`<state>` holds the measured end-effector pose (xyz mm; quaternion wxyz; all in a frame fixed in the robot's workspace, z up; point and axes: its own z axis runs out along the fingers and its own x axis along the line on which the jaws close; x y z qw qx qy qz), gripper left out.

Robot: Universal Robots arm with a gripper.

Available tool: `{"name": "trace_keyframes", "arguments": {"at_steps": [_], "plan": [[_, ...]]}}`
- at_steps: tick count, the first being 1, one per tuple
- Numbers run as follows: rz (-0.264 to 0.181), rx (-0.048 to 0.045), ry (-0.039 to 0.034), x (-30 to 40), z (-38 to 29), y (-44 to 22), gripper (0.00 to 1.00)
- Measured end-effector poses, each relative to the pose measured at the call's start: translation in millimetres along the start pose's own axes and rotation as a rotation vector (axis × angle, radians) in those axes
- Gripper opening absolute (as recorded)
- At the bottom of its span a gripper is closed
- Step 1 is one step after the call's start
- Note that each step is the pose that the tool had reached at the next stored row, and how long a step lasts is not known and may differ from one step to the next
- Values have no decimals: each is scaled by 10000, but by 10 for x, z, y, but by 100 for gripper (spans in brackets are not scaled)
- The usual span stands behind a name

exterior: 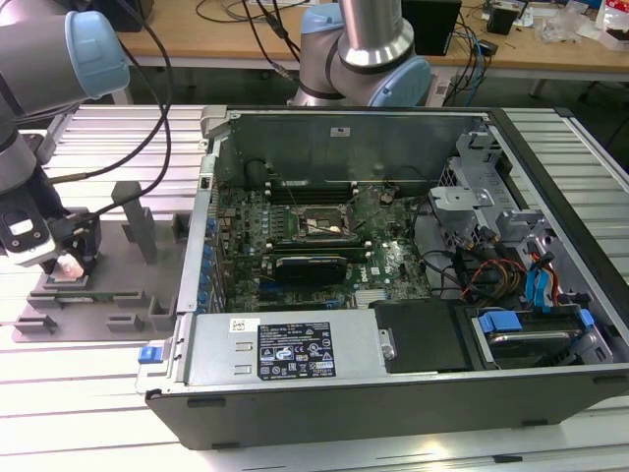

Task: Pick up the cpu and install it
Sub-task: 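Pick up the cpu and move it towards the insertion slot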

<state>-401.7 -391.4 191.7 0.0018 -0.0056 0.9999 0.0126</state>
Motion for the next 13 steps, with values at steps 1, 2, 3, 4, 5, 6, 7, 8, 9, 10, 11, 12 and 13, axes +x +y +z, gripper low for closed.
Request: {"name": "trace_keyframes", "arguments": {"at_steps": [1,2,3,4,5,6,7,8,9,10,11,12,13], "plan": [[-5,-1,-2,-1,-20,1,55],[-17,-8,-7,-1,-22,1,55],[-64,-23,-12,0,-24,1,55],[-117,-52,-16,0,-35,1,55],[-123,-54,-18,0,-51,1,55],[-127,-56,-20,-1,-64,2,55],[-134,-54,-17,0,-90,2,55],[-136,-54,-18,-1,-120,3,55],[-136,-55,-18,-1,-150,4,55],[-137,-54,-18,-1,-169,4,55],[-136,-55,-19,-1,-188,5,55],[-136,-55,-18,-2,-228,6,55],[-136,-55,-19,-2,-249,7,55]]}}
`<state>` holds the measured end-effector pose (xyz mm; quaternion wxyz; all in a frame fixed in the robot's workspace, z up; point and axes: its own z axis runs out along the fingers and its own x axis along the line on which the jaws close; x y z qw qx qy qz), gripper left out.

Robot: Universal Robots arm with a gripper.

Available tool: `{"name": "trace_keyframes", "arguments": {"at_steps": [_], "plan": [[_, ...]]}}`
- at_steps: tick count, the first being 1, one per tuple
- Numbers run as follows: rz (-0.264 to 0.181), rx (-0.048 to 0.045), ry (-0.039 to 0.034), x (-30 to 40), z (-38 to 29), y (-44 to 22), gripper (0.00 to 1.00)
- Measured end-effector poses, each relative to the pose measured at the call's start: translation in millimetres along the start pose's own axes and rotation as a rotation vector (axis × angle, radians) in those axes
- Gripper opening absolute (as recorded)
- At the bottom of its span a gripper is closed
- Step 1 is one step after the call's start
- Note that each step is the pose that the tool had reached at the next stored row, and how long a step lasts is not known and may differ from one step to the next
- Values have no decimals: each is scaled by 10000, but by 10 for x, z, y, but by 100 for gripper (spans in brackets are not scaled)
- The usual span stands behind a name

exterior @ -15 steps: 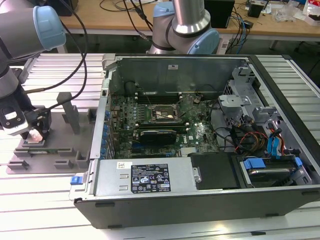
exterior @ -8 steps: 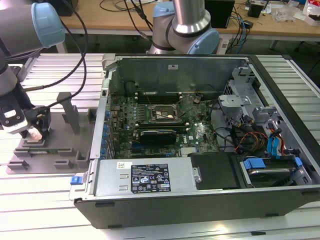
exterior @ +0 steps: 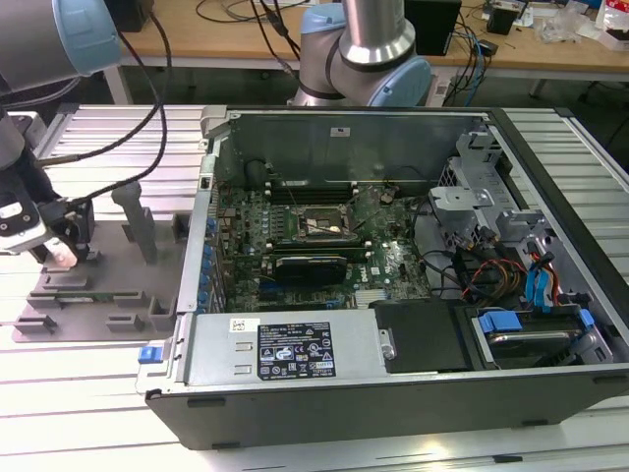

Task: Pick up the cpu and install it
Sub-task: 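Pick up the cpu and move it towards the insertion slot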

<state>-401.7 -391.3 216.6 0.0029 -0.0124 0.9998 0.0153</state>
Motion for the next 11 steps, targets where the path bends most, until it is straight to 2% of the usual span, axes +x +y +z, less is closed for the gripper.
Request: {"name": "trace_keyframes", "arguments": {"at_steps": [2,6,11], "plan": [[0,0,0,-1,-110,3,55],[0,0,1,-3,-261,8,55],[0,23,2,-10,-560,18,55]]}}
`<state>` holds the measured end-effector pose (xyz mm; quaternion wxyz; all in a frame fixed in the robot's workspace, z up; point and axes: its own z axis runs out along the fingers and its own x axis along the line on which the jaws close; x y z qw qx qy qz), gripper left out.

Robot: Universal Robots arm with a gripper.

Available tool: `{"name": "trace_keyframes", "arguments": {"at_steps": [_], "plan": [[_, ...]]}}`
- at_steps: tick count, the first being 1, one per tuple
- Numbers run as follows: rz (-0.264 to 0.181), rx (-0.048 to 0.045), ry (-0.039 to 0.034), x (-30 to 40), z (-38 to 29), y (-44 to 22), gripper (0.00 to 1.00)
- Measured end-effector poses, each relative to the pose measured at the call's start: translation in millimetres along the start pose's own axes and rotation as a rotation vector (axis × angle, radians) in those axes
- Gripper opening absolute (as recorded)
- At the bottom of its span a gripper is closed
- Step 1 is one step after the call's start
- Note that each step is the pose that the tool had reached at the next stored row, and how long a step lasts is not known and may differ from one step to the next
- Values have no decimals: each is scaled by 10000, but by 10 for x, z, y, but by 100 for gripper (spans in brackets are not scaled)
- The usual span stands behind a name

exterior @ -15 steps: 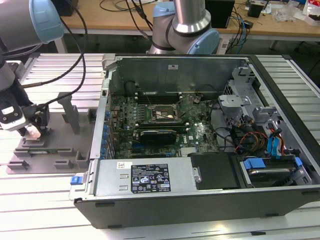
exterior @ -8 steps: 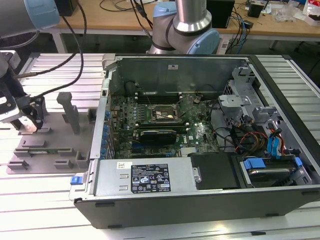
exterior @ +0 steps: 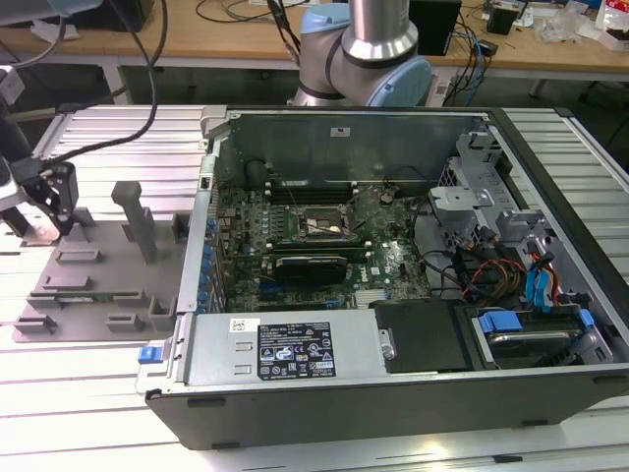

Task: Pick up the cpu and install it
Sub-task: 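Pick up the cpu and move it towards the insertion slot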

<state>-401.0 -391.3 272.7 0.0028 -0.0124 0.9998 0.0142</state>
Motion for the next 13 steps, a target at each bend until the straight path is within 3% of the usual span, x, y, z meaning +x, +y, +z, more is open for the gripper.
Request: {"name": "trace_keyframes", "arguments": {"at_steps": [2,6,13], "plan": [[-1,8,-1,-2,-67,2,55],[-1,24,0,-4,-319,10,55],[0,26,1,-4,-328,11,55]]}}
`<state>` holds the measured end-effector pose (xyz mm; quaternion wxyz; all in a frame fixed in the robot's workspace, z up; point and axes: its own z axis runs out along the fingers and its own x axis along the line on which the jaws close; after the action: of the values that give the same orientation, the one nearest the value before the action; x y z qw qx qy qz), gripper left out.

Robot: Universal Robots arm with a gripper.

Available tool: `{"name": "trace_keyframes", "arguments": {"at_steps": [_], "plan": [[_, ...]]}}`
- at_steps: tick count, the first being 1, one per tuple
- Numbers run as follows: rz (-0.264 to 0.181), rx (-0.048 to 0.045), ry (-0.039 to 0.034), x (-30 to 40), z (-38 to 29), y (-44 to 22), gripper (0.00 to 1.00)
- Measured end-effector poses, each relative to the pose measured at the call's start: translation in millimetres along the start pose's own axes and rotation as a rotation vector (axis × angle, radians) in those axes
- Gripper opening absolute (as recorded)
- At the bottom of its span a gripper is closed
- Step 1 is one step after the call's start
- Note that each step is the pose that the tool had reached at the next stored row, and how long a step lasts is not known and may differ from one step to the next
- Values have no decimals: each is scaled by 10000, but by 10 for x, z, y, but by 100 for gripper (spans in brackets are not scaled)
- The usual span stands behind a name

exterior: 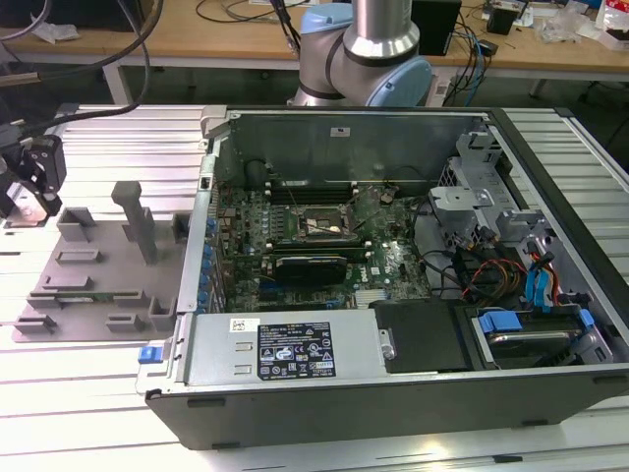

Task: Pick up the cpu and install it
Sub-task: 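Pick up the cpu and move it towards the insertion slot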

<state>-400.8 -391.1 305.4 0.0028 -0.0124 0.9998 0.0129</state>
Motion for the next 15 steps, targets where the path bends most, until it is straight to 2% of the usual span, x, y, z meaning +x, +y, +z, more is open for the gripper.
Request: {"name": "trace_keyframes", "arguments": {"at_steps": [5,9,15], "plan": [[0,2,0,0,-2,0,55],[0,1,-2,0,-42,1,55],[0,2,-1,0,-59,2,55]]}}
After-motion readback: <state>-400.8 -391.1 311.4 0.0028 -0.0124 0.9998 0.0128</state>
